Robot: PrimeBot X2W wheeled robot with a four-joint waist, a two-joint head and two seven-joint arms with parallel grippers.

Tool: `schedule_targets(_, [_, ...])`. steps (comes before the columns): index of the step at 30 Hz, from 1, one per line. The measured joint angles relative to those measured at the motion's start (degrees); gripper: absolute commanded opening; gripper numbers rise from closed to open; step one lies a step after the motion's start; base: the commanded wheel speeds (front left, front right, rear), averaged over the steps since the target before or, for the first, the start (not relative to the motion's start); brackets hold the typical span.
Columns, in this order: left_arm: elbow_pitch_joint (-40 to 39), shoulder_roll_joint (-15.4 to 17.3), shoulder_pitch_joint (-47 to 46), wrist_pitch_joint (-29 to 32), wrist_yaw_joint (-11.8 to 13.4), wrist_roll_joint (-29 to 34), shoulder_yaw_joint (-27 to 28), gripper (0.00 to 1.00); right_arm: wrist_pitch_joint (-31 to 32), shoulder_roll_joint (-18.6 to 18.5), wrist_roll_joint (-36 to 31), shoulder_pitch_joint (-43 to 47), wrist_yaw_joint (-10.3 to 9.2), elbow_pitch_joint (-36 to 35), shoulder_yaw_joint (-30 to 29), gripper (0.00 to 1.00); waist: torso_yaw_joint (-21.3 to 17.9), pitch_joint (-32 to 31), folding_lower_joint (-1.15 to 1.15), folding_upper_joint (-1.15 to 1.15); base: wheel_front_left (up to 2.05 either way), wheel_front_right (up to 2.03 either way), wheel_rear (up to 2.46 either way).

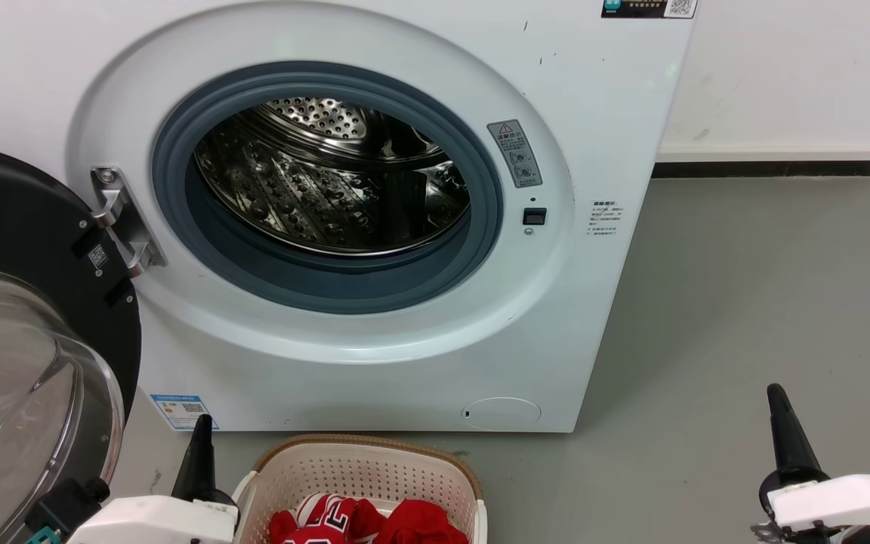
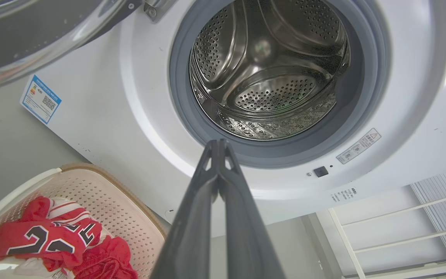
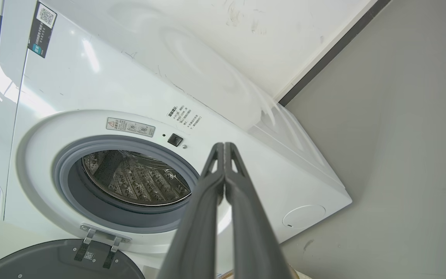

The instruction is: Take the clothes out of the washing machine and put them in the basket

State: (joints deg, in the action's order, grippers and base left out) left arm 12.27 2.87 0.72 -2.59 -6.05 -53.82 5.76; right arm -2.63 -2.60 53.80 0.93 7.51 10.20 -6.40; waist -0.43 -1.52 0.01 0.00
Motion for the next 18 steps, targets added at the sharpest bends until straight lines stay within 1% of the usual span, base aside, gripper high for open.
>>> schedule_targets(18, [0.53,0.01,-2.11,2.86,-0.44,-11.87,0.2,0.0,2.75,-0.02,11.81,-2.23,-0.01,1.12,-0.01,0.0,0.11,0.42,0.0,0.0,0.0,0.0,0.0])
